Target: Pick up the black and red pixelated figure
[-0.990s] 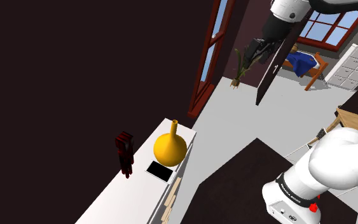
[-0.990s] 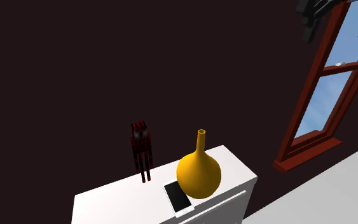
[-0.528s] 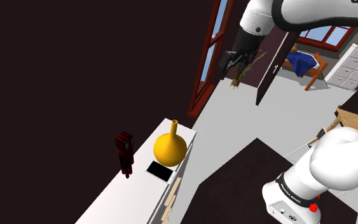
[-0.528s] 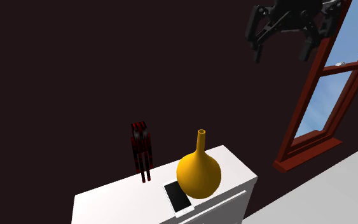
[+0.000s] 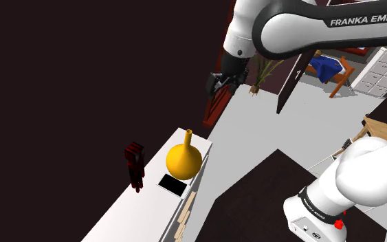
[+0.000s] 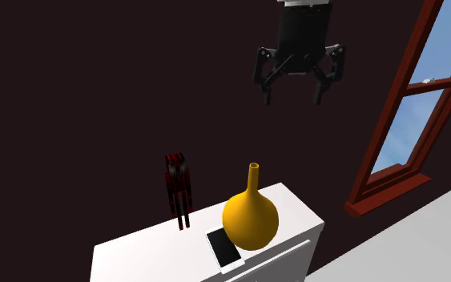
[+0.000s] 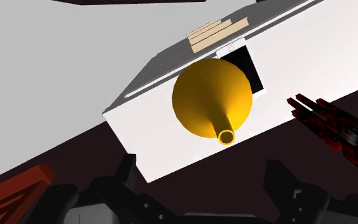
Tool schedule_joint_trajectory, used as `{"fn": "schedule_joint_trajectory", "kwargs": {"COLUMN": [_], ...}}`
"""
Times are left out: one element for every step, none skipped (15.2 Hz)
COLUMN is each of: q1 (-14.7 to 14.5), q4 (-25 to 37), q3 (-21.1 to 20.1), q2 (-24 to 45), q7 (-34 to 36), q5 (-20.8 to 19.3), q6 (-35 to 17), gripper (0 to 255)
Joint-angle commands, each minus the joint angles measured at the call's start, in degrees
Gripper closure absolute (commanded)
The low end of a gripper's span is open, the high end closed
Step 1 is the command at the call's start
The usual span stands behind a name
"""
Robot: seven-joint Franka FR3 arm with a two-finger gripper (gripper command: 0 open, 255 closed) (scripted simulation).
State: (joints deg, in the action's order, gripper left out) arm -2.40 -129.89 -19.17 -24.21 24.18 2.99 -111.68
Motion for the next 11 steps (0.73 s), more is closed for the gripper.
{"fn": "schedule_joint_trajectory", "kwargs": {"q1": [-0.26, -0.35, -0.46, -0.55, -0.67, -0.8, -0.96, -1.14, -1.37, -1.68, -2.05], "q4": [1.06, 1.8, 2.6, 3.47, 4.4, 5.4, 6.46, 7.59, 8.79, 10.06, 11.4], "q3": [-1.92, -2.88, -3.8, -4.72, -5.61, -6.48, -7.3, -8.09, -8.82, -9.47, -10.06], "q2": [3.35, 5.13, 6.97, 8.86, 10.8, 12.78, 14.81, 16.89, 19.01, 21.18, 23.38], "q7": [2.35, 3.54, 4.77, 6.02, 7.31, 8.63, 9.98, 11.35, 12.75, 14.17, 15.61], "q5": [-0.12, -0.34, -0.64, -1.02, -1.5, -2.07, -2.73, -3.48, -4.32, -5.25, -6.25], "q6": [-1.82, -2.61, -3.37, -4.1, -4.79, -5.43, -6.03, -6.58, -7.08, -7.52, -7.9], "gripper": [0, 0, 0, 0, 0, 0, 0, 0, 0, 0, 0]}}
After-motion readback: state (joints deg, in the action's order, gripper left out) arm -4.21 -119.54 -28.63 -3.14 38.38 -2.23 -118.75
